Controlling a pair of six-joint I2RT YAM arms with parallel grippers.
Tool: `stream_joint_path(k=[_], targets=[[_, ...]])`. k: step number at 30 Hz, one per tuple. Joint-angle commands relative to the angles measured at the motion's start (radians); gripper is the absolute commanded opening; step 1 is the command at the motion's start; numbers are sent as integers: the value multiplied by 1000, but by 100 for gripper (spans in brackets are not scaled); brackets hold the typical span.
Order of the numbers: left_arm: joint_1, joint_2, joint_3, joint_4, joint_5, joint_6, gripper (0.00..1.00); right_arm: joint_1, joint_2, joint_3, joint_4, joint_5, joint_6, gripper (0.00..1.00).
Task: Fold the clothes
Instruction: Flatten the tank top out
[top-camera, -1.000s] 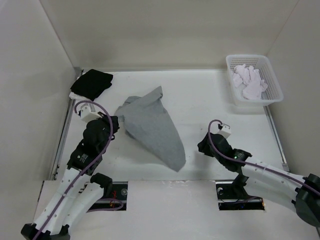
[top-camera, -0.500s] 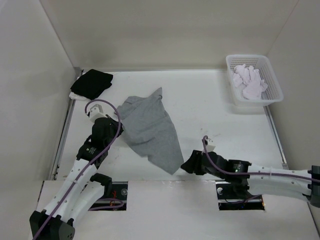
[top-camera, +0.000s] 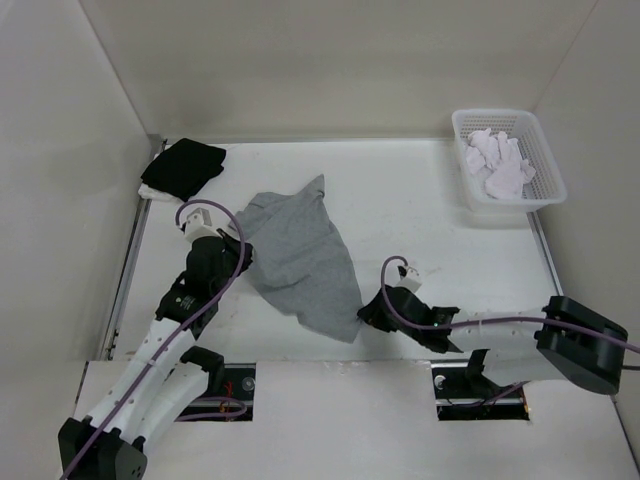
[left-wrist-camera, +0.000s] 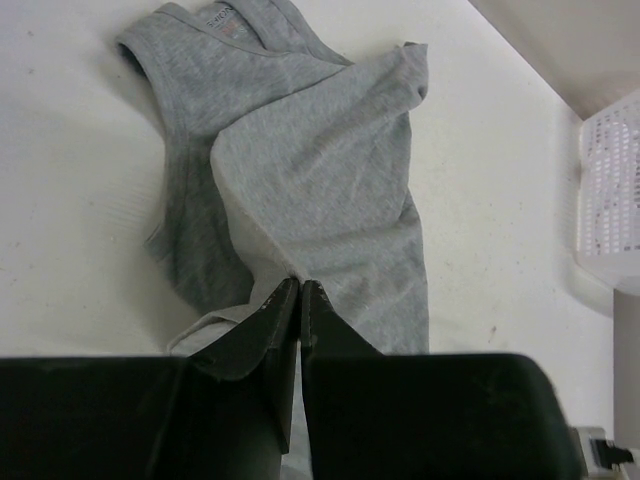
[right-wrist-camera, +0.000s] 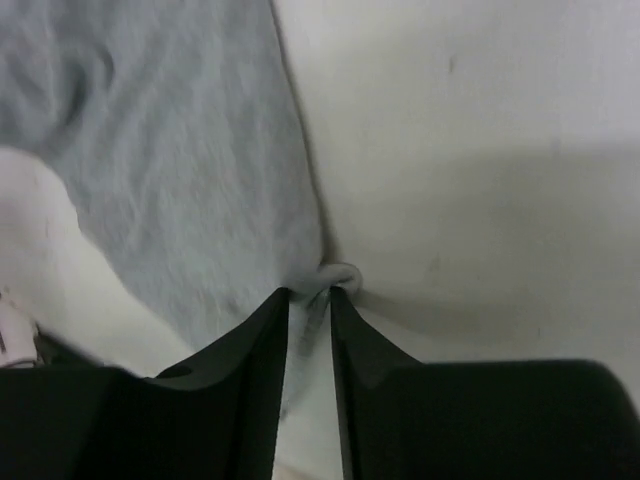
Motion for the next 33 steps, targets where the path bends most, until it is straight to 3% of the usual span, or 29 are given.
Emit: stream_joint_path(k=[1,3,5,7,12,15,18,21,23,28,33], targets=[[-19,3,-7,82,10,-21,1,-62,64,49,222,49,-90,20],[-33,1,-4,98,6,-26,1,-71,69,70,256,20,-129,7],[-40,-8,1,99,1,-30,1,-43,3,72,220,9,-136,1],[-40,-34,3,89,-3,-32,1,38,-116,80,94,20,-133,0],[1,-83,10,50,-16,-12,1,337,-492,214,-473,116,-48,1],[22,-74,21,53,-9,-9,1,349,-586,229,-558,127,-30,2],[30,-46,27,66,-9,-3,1,154,-534,175,-490,40,-119,3],[27,-16,24,82,-6,-3,1,-156,-369,103,-285,-176,-248,2],[27,0,16,98,-6,-6,1,-288,-230,98,-154,-251,-322,2],[19,15,-2,115,-8,-17,1,-451,140,239,10,-265,-428,2],[15,36,-10,136,-8,-32,1,-539,375,429,195,-305,-440,0]])
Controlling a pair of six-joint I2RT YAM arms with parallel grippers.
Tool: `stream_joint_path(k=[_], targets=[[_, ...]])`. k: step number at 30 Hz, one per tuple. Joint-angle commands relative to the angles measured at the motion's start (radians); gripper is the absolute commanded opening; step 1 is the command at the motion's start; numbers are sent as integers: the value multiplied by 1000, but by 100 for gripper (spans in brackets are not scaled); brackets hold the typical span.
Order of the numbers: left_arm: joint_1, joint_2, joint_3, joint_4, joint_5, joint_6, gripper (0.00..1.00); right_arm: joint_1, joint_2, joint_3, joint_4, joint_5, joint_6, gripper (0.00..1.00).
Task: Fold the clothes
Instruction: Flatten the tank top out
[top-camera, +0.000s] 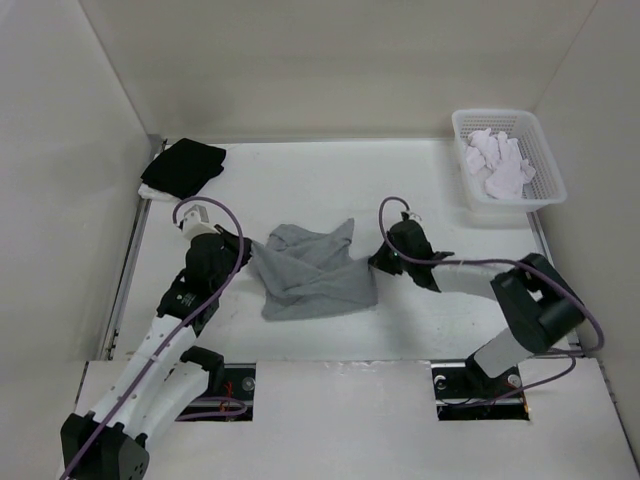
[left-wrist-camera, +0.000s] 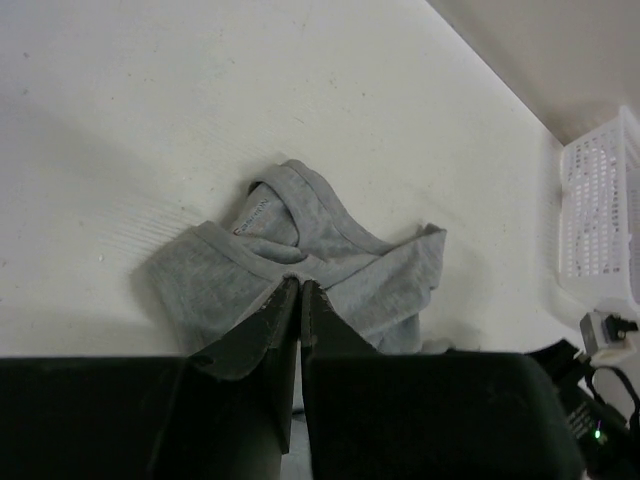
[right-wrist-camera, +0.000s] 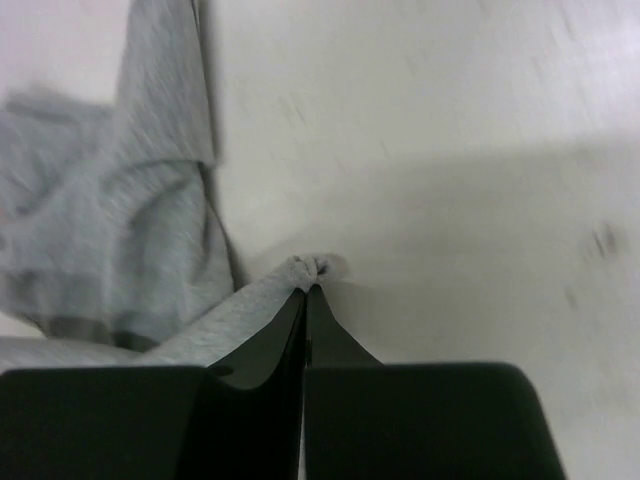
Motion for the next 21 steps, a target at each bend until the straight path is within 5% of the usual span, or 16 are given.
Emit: stream_joint_path(k=[1,4,6,10,15,21], targets=[[-3,25,-2,90,-3,-16,1,-66,108,176,215,-49,-58,0],[-10,72,26,137,-13,-26,1,-124,197,346,159,-84,-61,5],[-14,97,35,152,-6,-36,1,-143,199,383,88,-84,-64,21],[-7,88,-3,159,-11,-33,1,-144,23,166,95,1,-86,48],[23,75,-48,159,3,-26,1,-144,-135,-78,212,0,-77,51],[24,85,-59,174,21,-28,2,-169,-47,-55,325,-141,-78,45]])
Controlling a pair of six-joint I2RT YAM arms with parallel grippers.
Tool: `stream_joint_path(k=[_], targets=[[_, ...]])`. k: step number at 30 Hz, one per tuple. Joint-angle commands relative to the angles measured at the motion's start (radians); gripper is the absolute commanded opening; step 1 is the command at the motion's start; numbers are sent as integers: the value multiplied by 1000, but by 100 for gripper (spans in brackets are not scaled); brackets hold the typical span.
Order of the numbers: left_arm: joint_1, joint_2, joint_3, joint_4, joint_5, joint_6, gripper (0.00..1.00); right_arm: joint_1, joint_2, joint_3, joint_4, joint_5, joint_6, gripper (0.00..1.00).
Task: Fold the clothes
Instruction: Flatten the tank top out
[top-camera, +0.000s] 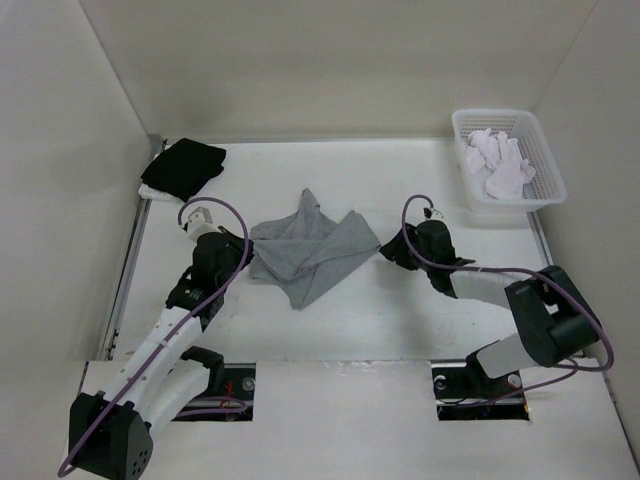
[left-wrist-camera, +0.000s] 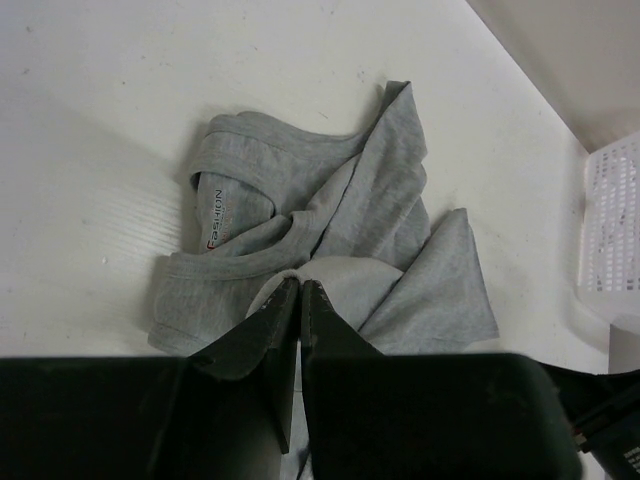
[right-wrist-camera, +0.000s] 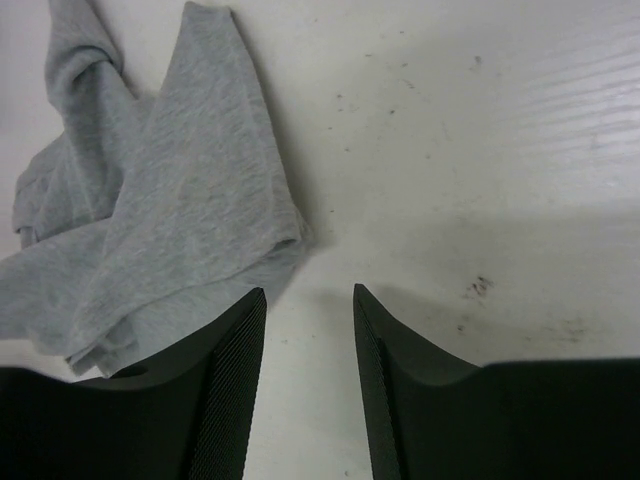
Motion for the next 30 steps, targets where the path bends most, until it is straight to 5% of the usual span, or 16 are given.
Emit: stream_joint_path(k=[1,11,30], targets=[[2,-11,-7,64,15,-3,2,-19,41,44,167,-75,-3,46],[4,1,-15,78,23,0,2,-47,164,88,235,-111,40,45],[5,15,-14,86,30,0,2,-64,224,122,260,-157,64,25]])
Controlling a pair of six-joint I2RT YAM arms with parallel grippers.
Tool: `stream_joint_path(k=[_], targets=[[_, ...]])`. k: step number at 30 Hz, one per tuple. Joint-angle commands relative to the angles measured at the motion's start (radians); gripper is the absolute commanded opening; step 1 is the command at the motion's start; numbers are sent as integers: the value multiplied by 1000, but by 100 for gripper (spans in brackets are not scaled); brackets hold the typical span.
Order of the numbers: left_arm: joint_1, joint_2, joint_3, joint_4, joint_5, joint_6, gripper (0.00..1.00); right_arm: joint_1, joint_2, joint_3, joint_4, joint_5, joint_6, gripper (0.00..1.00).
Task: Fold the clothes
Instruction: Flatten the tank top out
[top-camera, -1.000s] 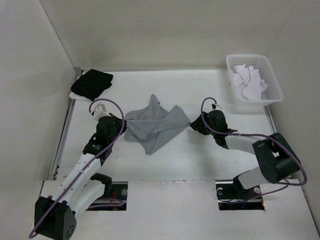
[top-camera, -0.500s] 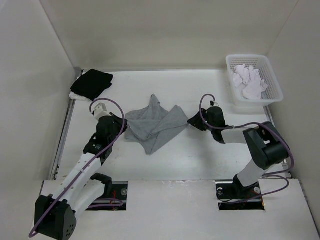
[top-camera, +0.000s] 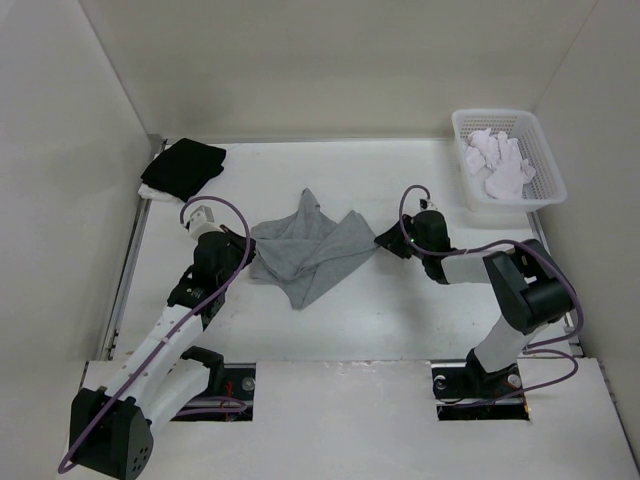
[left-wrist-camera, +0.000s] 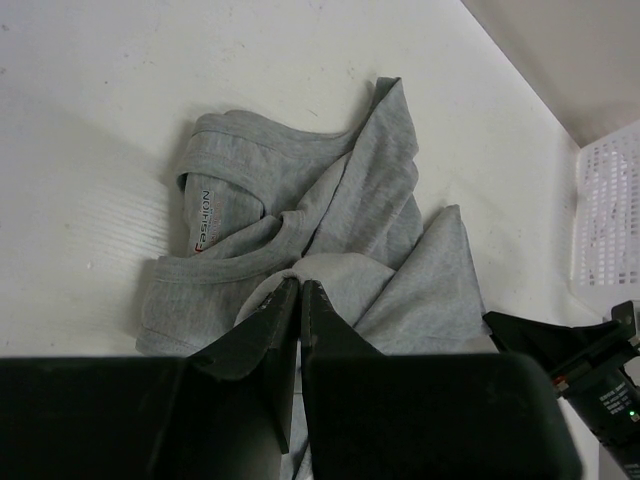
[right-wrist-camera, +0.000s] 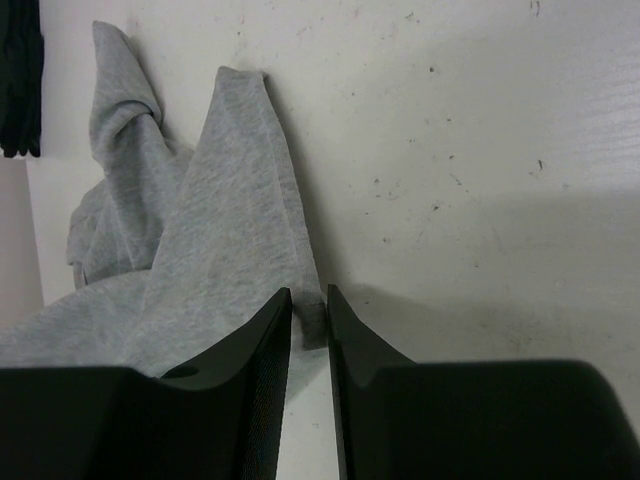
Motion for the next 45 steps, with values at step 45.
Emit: stream_joint_path(k=[45], targets=[[-32,-274,756,37,-139,23,1,500,-1020,925,-887,624,-412,0]])
